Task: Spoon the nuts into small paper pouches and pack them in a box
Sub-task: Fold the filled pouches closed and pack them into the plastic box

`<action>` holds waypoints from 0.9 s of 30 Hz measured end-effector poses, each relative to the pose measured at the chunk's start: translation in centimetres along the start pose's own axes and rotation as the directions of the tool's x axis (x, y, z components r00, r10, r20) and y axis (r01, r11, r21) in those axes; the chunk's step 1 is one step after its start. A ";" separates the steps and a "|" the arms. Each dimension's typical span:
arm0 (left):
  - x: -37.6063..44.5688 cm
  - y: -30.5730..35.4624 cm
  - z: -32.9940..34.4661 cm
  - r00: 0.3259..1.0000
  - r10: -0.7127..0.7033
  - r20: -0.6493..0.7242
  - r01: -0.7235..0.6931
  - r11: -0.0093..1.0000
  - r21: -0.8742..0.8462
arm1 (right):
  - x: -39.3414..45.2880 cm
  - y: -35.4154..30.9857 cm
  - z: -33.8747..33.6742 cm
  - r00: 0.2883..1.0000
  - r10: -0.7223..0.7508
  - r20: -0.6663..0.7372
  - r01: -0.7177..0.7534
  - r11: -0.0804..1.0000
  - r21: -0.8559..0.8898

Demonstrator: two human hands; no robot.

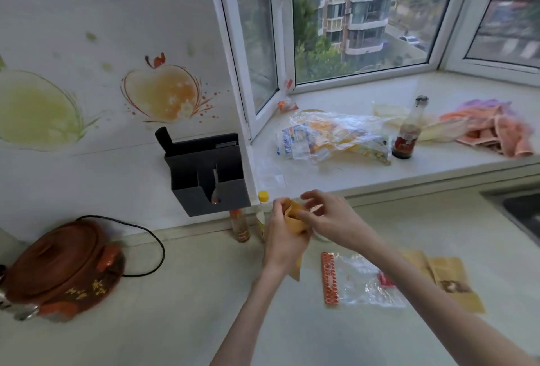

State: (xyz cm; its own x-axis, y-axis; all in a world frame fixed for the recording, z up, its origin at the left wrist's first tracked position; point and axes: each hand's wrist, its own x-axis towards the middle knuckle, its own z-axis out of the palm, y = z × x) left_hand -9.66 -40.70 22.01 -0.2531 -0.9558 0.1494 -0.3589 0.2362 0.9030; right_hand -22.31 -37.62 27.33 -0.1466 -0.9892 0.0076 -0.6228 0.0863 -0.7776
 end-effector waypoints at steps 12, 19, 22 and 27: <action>-2.0 12.0 14.2 0.993 0.069 0.093 -0.087 0.973 0.213 | -7.0 7.2 -15.1 0.991 0.111 -0.075 -0.103 0.988 0.111; -4.7 16.4 20.2 0.982 0.052 0.181 -0.073 0.991 0.113 | -10.6 11.6 -20.7 0.992 0.041 -0.117 -0.028 0.993 0.111; -5.7 17.7 20.9 0.971 0.044 0.234 -0.061 0.996 0.067 | -11.7 12.5 -22.2 0.989 -0.022 -0.146 0.045 0.987 0.157; -7.0 19.0 20.6 0.978 0.072 0.194 -0.038 0.985 -0.171 | -12.3 12.8 -24.1 0.967 -0.074 -0.245 0.115 0.980 0.160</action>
State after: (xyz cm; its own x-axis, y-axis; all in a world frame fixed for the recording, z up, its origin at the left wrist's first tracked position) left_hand -33.27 -25.97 29.79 -0.4475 -0.8844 0.1327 -0.1899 0.2390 0.9523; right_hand -47.00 -21.52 32.43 -0.2844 -0.9334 0.2187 -0.5048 -0.0482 -0.8619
